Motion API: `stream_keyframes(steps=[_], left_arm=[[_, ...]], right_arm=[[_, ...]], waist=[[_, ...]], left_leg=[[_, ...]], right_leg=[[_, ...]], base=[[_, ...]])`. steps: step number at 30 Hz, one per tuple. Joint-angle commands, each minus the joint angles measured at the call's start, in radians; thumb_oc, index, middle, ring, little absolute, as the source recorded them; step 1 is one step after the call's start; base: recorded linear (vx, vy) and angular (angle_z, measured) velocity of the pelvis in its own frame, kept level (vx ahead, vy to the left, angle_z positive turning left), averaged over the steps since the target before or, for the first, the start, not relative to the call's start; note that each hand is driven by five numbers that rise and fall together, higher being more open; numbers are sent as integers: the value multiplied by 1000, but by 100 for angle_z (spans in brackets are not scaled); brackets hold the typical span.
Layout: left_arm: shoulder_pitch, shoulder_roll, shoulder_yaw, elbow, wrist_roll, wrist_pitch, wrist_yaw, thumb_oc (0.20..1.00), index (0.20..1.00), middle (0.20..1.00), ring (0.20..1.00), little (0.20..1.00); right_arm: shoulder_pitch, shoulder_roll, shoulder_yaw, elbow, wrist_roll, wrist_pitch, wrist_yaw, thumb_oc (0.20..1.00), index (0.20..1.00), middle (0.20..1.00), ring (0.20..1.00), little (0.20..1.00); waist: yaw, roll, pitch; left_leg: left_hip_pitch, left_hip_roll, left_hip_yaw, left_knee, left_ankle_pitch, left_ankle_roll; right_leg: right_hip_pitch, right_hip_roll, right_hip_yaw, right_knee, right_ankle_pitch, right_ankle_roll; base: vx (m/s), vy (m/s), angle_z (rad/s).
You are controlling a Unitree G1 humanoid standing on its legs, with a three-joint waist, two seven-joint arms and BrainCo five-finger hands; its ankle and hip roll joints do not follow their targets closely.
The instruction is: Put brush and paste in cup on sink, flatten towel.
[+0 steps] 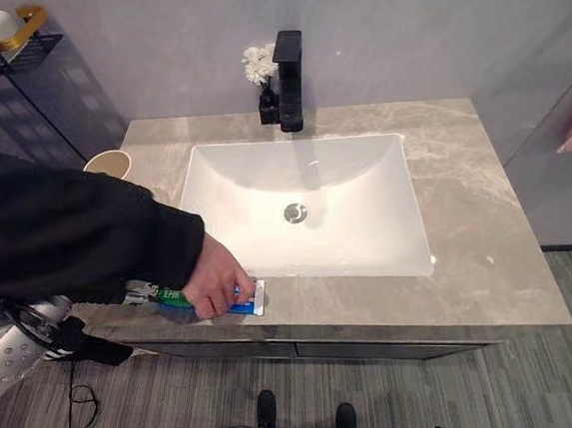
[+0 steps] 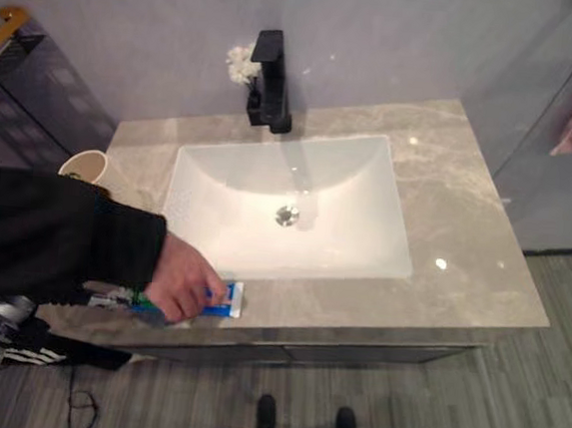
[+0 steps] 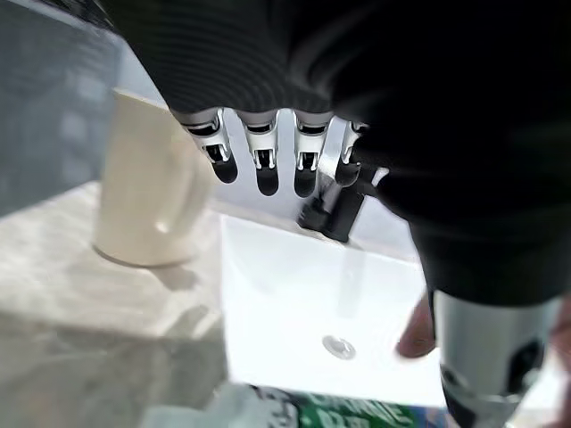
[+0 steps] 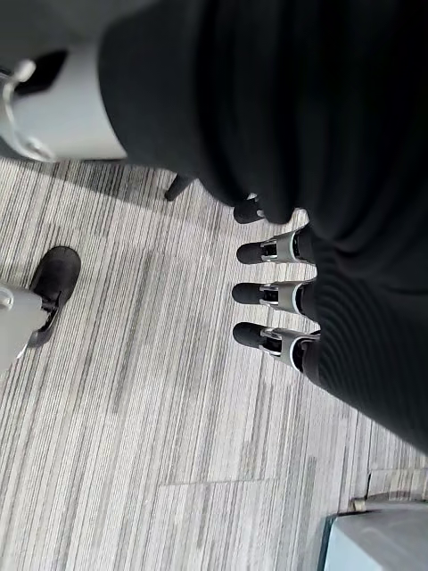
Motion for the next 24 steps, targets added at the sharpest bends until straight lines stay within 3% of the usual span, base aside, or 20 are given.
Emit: stream_keyframes(steps=[1,13,24], left_arm=[[-37,39,35,-30,-48,-36,1,1000,1000,1000,1000,1000],[-53,49,-43,-25,-33,-29,-25,1000,1000,1000,1000,1000],[-69,11,-126,14,-19,-17,-38,1000,1000,1000,1000,1000]], right_arm=[[-12,-1,22,32,7,6,-5,1000,1000,1000,1000,1000],[-1,-4,13,28,16,2,-14,1000,1000,1000,1000,1000],[-16,-1,26,25,29,-1,-30,1000,1000,1000,1000,1000]], waist=[[-25,-33,-16],[-41,-22,5],[-41,-36,19]], left_leg=[[31,-36,33,26,-93,0],[3,-35,43,30,-85,-1],[-21,-33,43,30,-78,-1]], right_leg=[[-74,-96,34,19,60,86],[-107,-95,44,20,70,85],[-133,-92,51,18,81,84]], base=[[0,0,0],[-17,1,-5],[0,0,0]])
